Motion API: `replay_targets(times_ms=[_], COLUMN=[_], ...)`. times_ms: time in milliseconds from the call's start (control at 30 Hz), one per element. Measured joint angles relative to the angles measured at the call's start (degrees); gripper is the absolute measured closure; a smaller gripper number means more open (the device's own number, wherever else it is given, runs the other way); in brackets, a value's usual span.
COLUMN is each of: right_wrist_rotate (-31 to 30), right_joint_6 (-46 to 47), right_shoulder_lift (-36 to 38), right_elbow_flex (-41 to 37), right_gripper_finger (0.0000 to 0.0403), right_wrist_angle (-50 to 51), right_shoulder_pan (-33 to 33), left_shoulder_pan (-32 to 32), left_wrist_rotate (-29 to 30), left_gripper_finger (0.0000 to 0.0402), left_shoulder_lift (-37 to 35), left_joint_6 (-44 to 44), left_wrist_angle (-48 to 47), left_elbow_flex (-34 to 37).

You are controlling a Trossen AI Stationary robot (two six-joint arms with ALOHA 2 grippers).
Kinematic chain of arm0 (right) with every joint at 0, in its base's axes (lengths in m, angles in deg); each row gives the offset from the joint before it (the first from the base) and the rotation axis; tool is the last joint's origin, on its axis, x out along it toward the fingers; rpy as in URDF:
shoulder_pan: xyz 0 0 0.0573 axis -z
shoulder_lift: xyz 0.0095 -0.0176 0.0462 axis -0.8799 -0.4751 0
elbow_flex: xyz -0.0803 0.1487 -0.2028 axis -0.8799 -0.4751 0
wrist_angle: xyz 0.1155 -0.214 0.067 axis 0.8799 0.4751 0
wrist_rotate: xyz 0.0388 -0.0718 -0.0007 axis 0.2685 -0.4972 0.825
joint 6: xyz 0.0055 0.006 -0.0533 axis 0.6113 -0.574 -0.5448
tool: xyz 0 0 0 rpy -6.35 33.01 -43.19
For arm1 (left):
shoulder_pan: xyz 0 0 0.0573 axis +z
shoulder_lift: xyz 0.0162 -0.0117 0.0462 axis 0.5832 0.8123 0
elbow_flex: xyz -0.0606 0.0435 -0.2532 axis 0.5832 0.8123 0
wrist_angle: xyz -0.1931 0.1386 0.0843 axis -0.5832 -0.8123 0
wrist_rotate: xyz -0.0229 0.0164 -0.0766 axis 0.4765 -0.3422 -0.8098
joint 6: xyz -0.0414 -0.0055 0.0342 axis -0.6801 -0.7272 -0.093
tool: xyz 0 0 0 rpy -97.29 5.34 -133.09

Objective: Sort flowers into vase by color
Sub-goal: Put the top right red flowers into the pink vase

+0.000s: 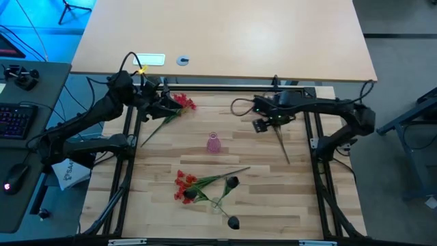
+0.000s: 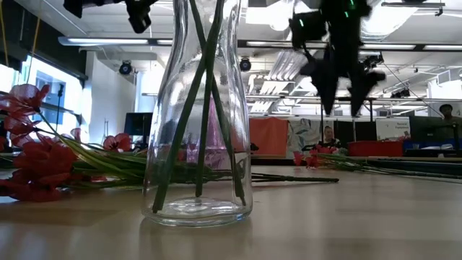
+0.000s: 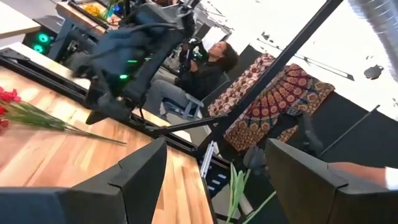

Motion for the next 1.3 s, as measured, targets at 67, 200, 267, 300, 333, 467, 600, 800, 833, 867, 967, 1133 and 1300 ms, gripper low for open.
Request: replay_targets(times_ms=[67, 200, 267, 300, 333, 467, 600, 800, 833, 867, 967, 1133, 1300], right_wrist_rotate=[3.0, 4.9, 3.5, 3.6, 4.7, 8.8, 4.0, 2.1, 2.1, 2.2, 1.6, -0.3, 0.7], right_joint_6=[-3.4, -8.5, -9.9, -10.2, -10.8, -10.9, -10.9, -9.7, -9.7, -9.4, -8.1, -9.1, -11.7], right_shoulder_lift=[0.9, 1.4, 1.4, 1.4, 1.3, 1.3, 1.1, 0.9, 0.6, 0.2, -1.3, -3.8, -4.2], right_elbow_flex=[-6.2, -14.4, -17.9, -19.5, -20.8, -24.8, -25.2, -25.3, -25.3, -25.2, -25.0, -24.9, -23.1], right_gripper_finger=[0.0092, 0.0092, 0.0092, 0.0092, 0.0092, 0.0092, 0.0092, 0.0109, 0.0116, 0.0124, 0.015, 0.019, 0.029], right_wrist_angle=[-4.7, -4.8, -7.5, -9.9, -13.3, -24.9, -26.4, -27.6, -28.3, -28.7, -28.7, -28.8, -28.5], right_shoulder_pan=[4.1, 10.1, 11.9, 12.7, 13.5, 15.2, 15.8, 16.1, 16.1, 16.0, 15.1, 13.8, 13.3], left_shoulder_pan=[0.0, 0.0, 0.0, 0.0, 0.0, 0.0, 0.0, 0.0, 0.0, 0.0, 0.0, 0.0, 0.0], left_wrist_rotate=[0.6, 2.7, 5.4, 6.8, 8.1, 12.0, 13.4, 13.2, 13.2, 13.2, 13.2, 12.6, 12.6], left_gripper_finger=[0.0142, 0.0142, 0.0142, 0.0142, 0.0142, 0.0142, 0.0142, 0.0142, 0.0142, 0.0142, 0.0142, 0.0142, 0.0142], left_shoulder_lift=[0.0, 0.0, 0.0, 0.0, 0.0, 0.0, 0.0, 0.0, 0.0, 0.0, 0.0, 0.0, 0.0], left_joint_6=[0.0, -1.4, -2.2, -2.5, -2.6, -2.9, -3.1, -3.2, -3.2, -3.2, -3.2, -3.1, -1.8], left_wrist_angle=[-0.2, -0.3, -0.3, -0.3, -0.3, -0.3, -0.2, -0.2, -0.2, -0.2, -0.2, -0.2, -0.2], left_elbow_flex=[0.0, 0.0, 0.0, 0.0, 0.0, 0.0, 0.0, 0.0, 0.0, 0.0, 0.0, 0.0, 0.0])
